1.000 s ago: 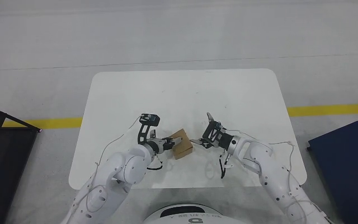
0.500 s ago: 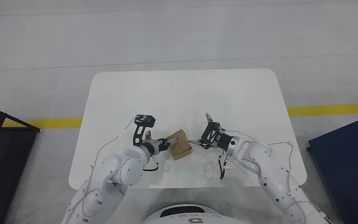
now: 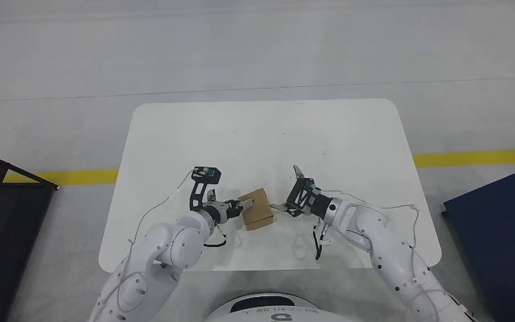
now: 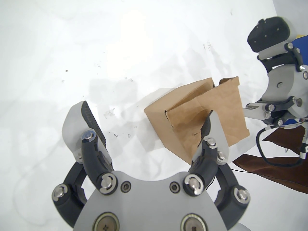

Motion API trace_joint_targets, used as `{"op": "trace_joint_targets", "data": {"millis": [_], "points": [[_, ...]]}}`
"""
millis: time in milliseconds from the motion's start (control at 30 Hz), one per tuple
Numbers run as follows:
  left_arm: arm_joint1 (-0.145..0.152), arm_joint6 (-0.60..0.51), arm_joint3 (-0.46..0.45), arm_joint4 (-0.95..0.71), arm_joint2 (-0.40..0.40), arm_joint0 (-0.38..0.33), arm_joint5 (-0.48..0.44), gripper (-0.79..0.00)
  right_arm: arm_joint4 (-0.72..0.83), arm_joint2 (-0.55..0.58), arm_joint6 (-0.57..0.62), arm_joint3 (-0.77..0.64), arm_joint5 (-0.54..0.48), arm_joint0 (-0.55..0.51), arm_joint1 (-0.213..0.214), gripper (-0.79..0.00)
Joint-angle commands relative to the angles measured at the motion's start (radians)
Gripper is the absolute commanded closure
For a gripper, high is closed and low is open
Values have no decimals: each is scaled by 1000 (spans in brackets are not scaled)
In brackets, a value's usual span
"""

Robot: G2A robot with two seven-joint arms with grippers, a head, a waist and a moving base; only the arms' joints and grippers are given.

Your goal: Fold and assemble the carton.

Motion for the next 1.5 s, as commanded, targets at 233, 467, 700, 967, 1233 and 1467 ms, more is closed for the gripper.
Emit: {"op": "trace_joint_targets", "data": {"millis": [233,467,700,967,1233,1467], "points": [[1,-5,-21,11,-15,17,1,-785,-4,-5,1,-6,4,0,-1,-785],[9,-20,-55,31,-63,63,-4,-785,-8,-3,1,-16,7,-5,0,-785],[13,-19,-53,32,-91,95,-17,-785,-13,-5,3,-22,10,-8,1,-785],[11,-8,-40,22,-95,100,-19,-785,-20,-16,10,-31,11,-6,-1,-785],[9,-5,-26,17,-99,102,-21,-785,-24,-35,17,-23,14,6,-4,-785],[7,-5,-23,13,-101,103,-20,-785,-25,-47,22,-13,14,18,-7,-785]]}}
